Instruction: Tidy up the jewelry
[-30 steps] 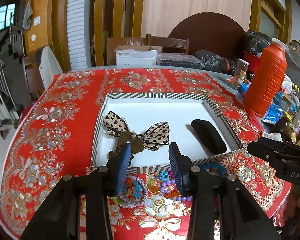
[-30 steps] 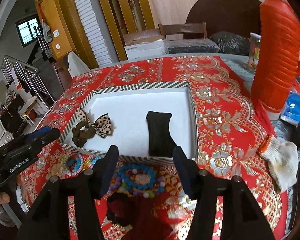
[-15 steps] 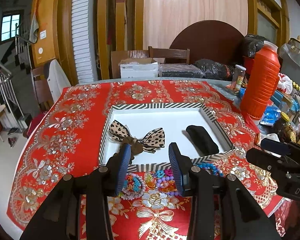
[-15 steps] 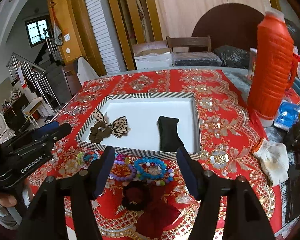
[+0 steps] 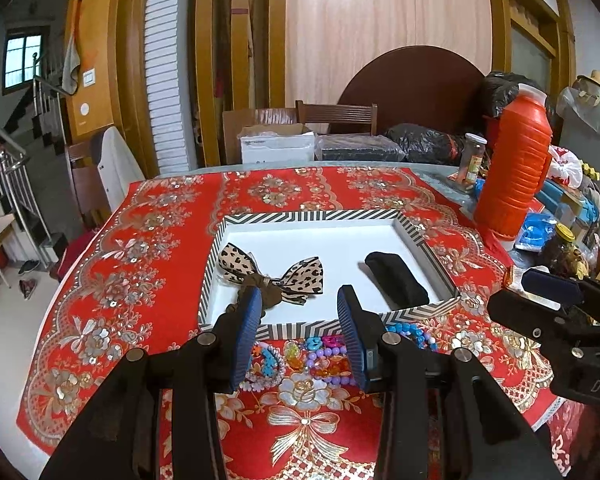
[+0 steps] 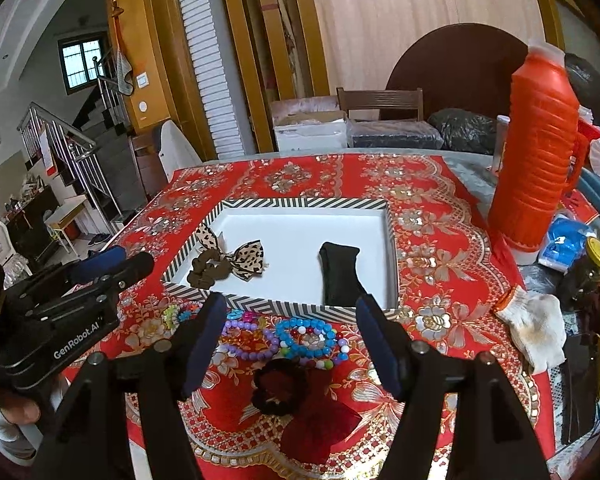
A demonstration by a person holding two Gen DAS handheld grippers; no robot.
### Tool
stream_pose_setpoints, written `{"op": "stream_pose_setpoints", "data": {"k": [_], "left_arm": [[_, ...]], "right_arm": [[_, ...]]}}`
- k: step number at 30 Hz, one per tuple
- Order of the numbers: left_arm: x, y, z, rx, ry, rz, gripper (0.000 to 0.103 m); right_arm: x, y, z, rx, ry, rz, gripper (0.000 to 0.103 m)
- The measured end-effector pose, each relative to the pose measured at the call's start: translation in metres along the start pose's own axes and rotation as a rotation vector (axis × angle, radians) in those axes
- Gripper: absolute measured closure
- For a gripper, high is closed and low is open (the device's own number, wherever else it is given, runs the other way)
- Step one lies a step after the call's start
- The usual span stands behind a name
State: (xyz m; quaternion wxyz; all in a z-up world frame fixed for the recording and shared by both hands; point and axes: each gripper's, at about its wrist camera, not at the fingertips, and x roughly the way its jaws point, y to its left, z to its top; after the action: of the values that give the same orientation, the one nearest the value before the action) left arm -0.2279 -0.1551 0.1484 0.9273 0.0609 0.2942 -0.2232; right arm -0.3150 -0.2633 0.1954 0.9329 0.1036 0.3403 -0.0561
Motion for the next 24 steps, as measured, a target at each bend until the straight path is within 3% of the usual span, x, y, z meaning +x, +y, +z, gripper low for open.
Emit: {"op": "stream_pose_setpoints", "data": {"k": [24], "left_arm": [[0.013,0.004,-0.005,-0.016,0.04,0.004,0.063]], "right_arm": [[0.017,-0.001,-0.004,0.0,0.045,0.002,0.031]]}}
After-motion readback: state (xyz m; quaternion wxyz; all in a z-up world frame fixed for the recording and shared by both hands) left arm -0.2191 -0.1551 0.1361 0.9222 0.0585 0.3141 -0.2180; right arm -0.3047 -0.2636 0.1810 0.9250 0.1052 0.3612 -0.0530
